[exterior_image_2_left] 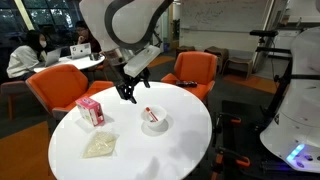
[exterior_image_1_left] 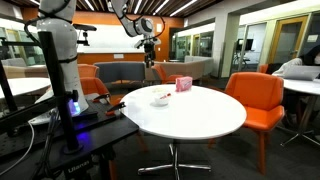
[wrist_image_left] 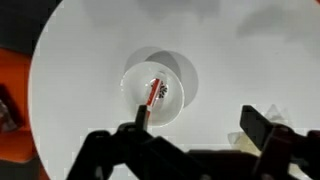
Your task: Move the white bowl to the right
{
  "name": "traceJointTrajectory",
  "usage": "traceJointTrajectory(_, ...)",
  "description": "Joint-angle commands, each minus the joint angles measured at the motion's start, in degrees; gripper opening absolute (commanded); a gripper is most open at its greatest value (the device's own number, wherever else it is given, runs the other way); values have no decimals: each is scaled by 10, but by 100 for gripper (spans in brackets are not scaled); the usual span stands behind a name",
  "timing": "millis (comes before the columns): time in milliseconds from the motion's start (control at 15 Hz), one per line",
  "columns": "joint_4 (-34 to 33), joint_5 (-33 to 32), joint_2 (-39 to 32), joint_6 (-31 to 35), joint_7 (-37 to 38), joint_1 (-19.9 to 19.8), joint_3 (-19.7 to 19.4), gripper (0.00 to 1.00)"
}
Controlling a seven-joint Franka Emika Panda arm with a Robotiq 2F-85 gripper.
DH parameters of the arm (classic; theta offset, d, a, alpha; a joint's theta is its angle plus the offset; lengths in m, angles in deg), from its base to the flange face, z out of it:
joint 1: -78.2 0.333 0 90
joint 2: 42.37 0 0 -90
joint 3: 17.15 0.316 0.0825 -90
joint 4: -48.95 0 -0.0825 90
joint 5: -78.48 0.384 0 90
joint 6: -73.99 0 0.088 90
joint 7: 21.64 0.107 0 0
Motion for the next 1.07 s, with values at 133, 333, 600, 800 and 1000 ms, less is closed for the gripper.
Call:
traceJointTrajectory(133,-52,-14,-93,26,20,21,-50,100)
traceJointTrajectory(333,-76,-7,-145,56,14,26,-71,100)
traceJointTrajectory(600,-111,-8,-204,63,13,36,-96,100)
traceJointTrajectory(800,-132,-5,-237,66,8,40,-106,100)
traceJointTrajectory(1000,-150,1,-264,67,-1,38,-109,100)
